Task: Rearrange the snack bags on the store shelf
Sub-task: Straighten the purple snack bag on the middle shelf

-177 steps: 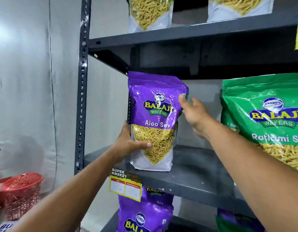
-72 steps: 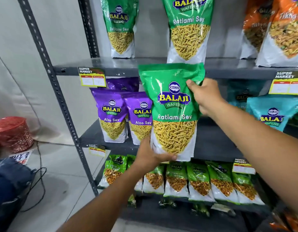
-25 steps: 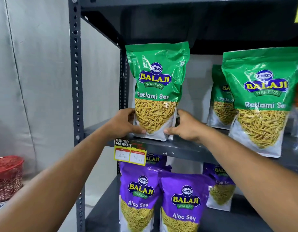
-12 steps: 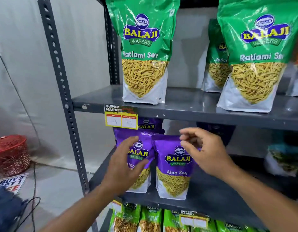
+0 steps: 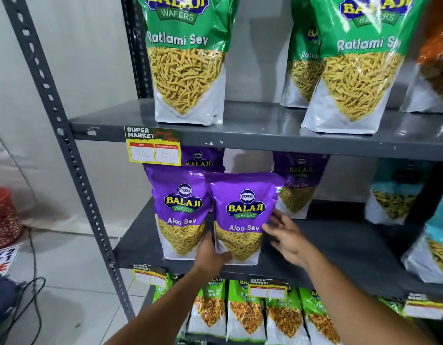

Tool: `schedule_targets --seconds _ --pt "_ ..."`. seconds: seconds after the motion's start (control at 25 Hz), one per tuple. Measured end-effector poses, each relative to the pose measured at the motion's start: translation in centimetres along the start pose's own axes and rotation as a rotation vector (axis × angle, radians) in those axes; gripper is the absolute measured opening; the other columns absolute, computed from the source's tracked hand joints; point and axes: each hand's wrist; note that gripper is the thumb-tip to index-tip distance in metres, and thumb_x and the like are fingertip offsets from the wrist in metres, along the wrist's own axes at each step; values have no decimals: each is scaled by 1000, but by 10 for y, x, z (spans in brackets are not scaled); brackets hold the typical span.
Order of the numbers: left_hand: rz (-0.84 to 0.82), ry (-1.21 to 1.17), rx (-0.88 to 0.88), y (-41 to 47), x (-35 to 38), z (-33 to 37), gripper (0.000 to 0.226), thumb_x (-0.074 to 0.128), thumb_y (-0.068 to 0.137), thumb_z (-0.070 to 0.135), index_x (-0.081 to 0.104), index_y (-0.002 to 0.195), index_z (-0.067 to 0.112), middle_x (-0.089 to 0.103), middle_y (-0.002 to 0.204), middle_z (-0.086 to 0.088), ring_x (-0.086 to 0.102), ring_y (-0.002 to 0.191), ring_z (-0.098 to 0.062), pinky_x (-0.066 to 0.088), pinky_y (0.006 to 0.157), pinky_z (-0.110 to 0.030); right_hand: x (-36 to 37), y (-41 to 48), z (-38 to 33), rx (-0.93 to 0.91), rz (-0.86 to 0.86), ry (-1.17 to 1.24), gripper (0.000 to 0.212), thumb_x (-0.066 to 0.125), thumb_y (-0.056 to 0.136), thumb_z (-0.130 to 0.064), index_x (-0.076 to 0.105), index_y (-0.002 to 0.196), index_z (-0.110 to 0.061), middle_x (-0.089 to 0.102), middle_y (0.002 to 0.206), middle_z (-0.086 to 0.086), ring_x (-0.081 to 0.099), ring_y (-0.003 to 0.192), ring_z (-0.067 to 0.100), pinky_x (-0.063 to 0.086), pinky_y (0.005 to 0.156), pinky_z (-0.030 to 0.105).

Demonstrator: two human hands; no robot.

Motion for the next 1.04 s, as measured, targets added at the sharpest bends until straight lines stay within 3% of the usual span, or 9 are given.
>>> schedule_targets --seconds 0.08,0.2,0.32,0.44,0.56,0.68,0.88,1.0,1.04 --pt "-15 -47 -44 7 2 2 66 85 75 9 49 130 7 66 117 -9 63 105 -29 53 73 -19 -3 12 -2 -13 -37 1 55 63 79 3 47 127 -16 67 110 -6 61 103 17 39 90 38" --pt "-67 -80 -47 17 3 1 58 86 74 13 54 123 11 69 115 -2 64 111 -28 48 92 -33 -4 21 -2 -53 -32 -40 42 65 77 3 57 117 -9 72 103 5 63 104 28 49 85 39" --pt "-134 -128 -31 24 13 -1 60 88 69 13 59 121 16 72 118 -3 64 112 -26 49 100 -42 -16 16 0 -111 21 -46 27 64 78 4 64 98 -13 76 84 -2 67 89 22 54 73 31" --pt "-169 -157 33 35 43 -6 68 91 54 25 62 115 24 73 117 -2 65 115 -26 50 103 -53 -42 7 0 -146 93 -29 24 64 77 5 65 91 -15 76 75 -7 66 81 15 53 75 29" --pt "-205 -172 56 31 78 13 65 92 57 16 61 113 25 73 118 -5 66 113 -27 51 101 -53 -78 -4 -5 -137 142 -37 22 66 77 1 66 91 -16 77 77 -6 65 83 18 49 84 37" --pt "-236 -186 45 18 110 38 61 88 67 0 60 119 11 72 117 -6 65 111 -25 51 102 -45 -114 -17 -13 -141 147 -19 22 68 75 -2 66 92 -15 77 78 -5 66 81 16 50 82 36" --pt "-242 -175 46 5 155 65 64 86 70 3 57 127 9 69 123 -8 63 115 -26 48 95 -33 -156 -31 -24 -160 143 49 52 86 46 -27 68 94 -14 77 82 -2 68 81 16 56 75 29" --pt "-199 -174 25 0 171 72 65 86 71 5 56 129 9 69 123 -7 63 113 -24 47 95 -31 -168 -29 -29 -149 161 38 22 68 76 -3 66 96 -12 76 82 -2 67 80 15 51 70 30" --pt "-189 -175 17 -4 171 76 65 86 72 4 55 129 9 69 122 -6 63 112 -22 47 95 -31 -169 -28 -31 -145 164 32 22 61 80 3 65 95 -11 76 79 -3 68 78 14 50 69 30"
Point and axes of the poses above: each hand's wrist, its own y-axis towards the middle knuckle, its own x-axis out of the palm, z = x × y
